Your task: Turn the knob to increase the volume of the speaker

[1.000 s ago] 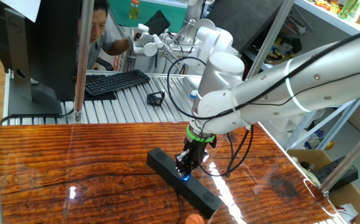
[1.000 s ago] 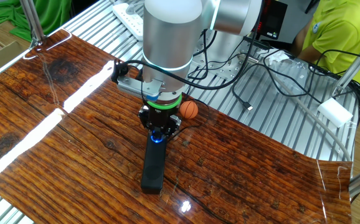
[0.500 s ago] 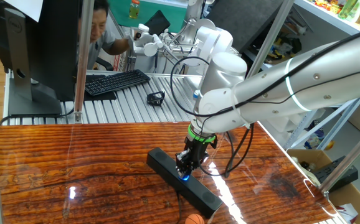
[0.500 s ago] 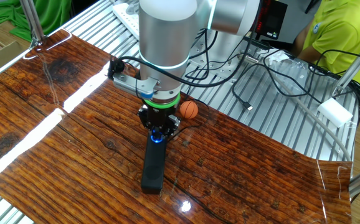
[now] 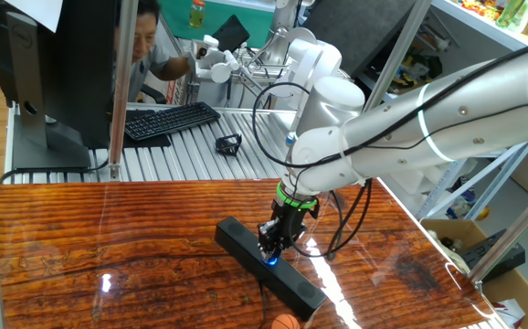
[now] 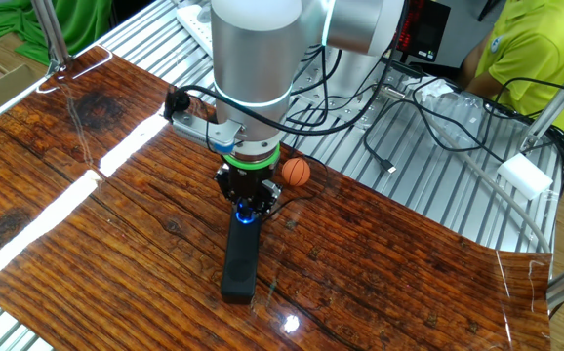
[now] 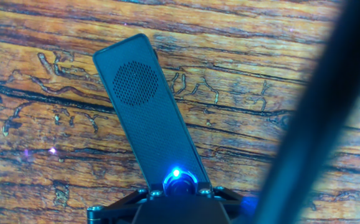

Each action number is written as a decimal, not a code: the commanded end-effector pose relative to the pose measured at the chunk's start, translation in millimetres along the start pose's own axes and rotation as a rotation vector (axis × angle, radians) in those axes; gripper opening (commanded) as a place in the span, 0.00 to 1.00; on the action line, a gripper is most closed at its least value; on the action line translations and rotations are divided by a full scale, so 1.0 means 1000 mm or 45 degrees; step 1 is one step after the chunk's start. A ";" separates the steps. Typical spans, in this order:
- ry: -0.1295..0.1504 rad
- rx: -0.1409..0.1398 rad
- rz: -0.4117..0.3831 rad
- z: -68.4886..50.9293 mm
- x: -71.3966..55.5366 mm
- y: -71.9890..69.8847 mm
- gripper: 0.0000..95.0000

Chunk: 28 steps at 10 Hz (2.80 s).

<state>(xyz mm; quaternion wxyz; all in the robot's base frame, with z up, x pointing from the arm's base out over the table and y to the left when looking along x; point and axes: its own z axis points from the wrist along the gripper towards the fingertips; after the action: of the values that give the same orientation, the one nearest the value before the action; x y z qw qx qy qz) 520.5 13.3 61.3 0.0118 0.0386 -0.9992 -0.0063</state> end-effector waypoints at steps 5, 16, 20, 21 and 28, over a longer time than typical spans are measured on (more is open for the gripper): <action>0.000 -0.031 0.057 0.001 0.000 0.001 0.00; 0.003 -0.043 0.272 0.000 0.000 0.001 0.00; 0.007 -0.083 0.371 0.000 0.000 0.000 0.00; 0.008 -0.092 0.387 0.000 0.000 0.000 0.00; 0.001 -0.128 0.511 0.000 0.000 -0.001 0.00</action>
<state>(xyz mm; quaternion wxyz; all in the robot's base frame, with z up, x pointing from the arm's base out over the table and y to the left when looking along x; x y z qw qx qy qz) 521.7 11.5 60.9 0.0145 -0.1623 -0.9852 -0.0533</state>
